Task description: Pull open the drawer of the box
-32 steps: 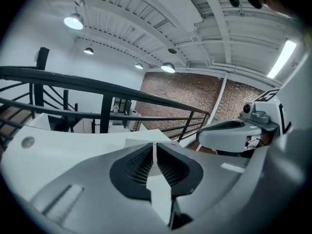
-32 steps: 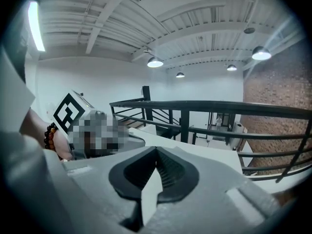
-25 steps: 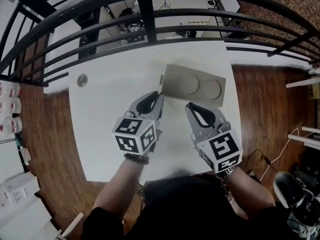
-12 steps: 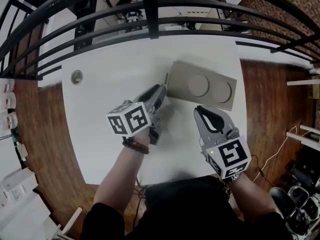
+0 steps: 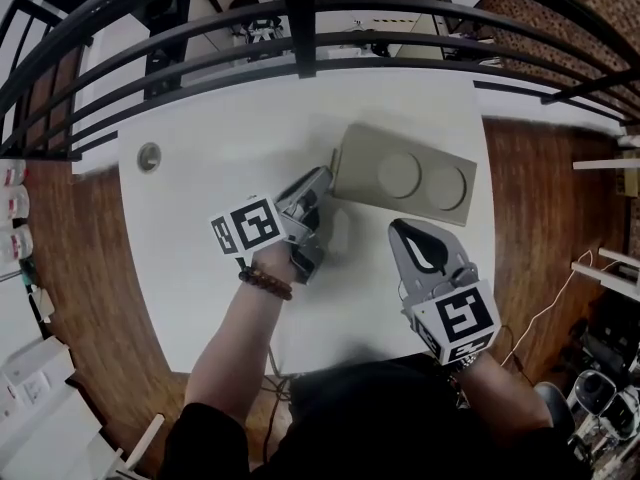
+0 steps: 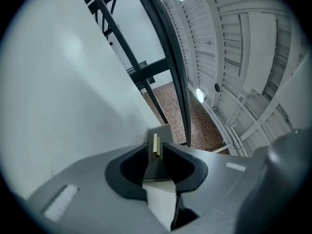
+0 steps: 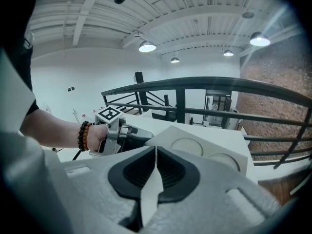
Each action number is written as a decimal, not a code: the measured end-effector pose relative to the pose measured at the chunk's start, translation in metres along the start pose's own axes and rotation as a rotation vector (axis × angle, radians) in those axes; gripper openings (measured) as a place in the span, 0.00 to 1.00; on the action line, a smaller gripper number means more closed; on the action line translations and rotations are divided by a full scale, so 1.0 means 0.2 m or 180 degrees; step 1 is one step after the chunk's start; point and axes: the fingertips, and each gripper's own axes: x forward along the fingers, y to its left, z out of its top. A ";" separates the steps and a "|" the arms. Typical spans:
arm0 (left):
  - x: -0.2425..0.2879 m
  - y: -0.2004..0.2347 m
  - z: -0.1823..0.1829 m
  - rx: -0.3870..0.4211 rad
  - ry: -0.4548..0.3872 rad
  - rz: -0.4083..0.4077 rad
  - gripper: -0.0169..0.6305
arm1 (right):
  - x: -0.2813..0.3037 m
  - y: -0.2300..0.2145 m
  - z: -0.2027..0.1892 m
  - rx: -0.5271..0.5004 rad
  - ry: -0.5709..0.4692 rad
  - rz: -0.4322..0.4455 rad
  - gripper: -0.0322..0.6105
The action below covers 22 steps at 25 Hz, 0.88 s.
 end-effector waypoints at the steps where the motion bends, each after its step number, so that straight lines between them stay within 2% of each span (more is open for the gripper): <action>1: 0.01 0.00 0.00 -0.0037 0.0004 -0.0026 0.19 | 0.00 0.00 0.00 -0.0001 0.0004 0.0003 0.05; 5: 0.04 -0.02 -0.01 -0.0153 0.0061 -0.0131 0.19 | 0.00 0.01 -0.01 0.0009 0.0014 0.0013 0.05; 9: 0.05 -0.01 -0.01 -0.0289 0.0060 -0.0124 0.18 | -0.01 0.00 -0.01 0.0017 0.0017 0.0016 0.05; 13: 0.07 -0.01 -0.02 -0.0440 0.0080 -0.0119 0.11 | -0.02 0.00 -0.02 0.0020 0.0010 0.0025 0.05; 22: 0.04 0.03 0.03 -0.0418 -0.0021 0.0007 0.10 | -0.02 0.00 0.00 0.0048 -0.0074 0.0034 0.04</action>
